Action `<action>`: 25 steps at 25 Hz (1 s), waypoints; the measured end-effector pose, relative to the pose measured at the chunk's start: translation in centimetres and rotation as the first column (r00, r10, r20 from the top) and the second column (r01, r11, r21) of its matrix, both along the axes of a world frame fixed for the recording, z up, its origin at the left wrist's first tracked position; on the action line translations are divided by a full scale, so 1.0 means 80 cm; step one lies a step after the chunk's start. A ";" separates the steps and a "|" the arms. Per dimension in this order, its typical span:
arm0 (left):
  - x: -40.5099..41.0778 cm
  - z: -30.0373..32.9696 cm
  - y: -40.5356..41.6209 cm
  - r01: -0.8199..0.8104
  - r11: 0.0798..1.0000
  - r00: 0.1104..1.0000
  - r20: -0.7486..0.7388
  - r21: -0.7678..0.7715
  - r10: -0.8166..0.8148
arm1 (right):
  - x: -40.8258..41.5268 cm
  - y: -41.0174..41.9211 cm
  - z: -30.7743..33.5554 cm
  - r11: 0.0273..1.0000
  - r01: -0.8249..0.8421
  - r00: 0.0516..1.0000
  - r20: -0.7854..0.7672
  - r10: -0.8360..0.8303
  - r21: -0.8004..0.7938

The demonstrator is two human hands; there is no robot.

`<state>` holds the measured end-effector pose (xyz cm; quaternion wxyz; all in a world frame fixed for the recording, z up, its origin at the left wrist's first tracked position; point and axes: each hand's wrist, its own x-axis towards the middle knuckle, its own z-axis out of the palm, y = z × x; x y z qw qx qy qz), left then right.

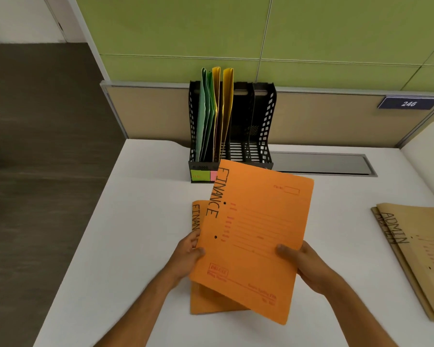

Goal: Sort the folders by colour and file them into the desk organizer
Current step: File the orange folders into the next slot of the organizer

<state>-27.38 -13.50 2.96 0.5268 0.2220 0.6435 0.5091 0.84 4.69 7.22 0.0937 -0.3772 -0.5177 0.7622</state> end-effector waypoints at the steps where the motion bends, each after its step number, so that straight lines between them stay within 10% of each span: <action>1: -0.006 -0.001 0.006 0.026 1.000 1.000 -0.010 -0.003 -0.026 | -0.004 0.003 0.006 0.999 0.004 1.000 -0.007 -0.003 0.034; 7: -0.063 0.001 0.072 0.049 0.988 0.935 -0.342 -0.145 -0.097 | -0.007 0.035 0.042 0.944 0.191 0.976 0.049 -0.211 0.268; 14: -0.150 0.045 0.193 0.113 0.974 0.548 -0.806 -0.194 -0.224 | -0.028 0.065 0.071 0.824 0.325 0.927 0.015 -0.374 0.464; 18: -0.176 0.034 0.241 0.118 0.899 0.316 -0.842 -0.423 -0.438 | -0.060 0.065 0.066 0.773 0.353 0.893 0.056 -0.446 0.527; 25: -0.179 0.002 0.247 0.102 0.851 0.201 -0.827 -0.516 -0.526 | -0.109 0.085 0.082 0.631 0.434 0.828 -0.008 -0.561 0.643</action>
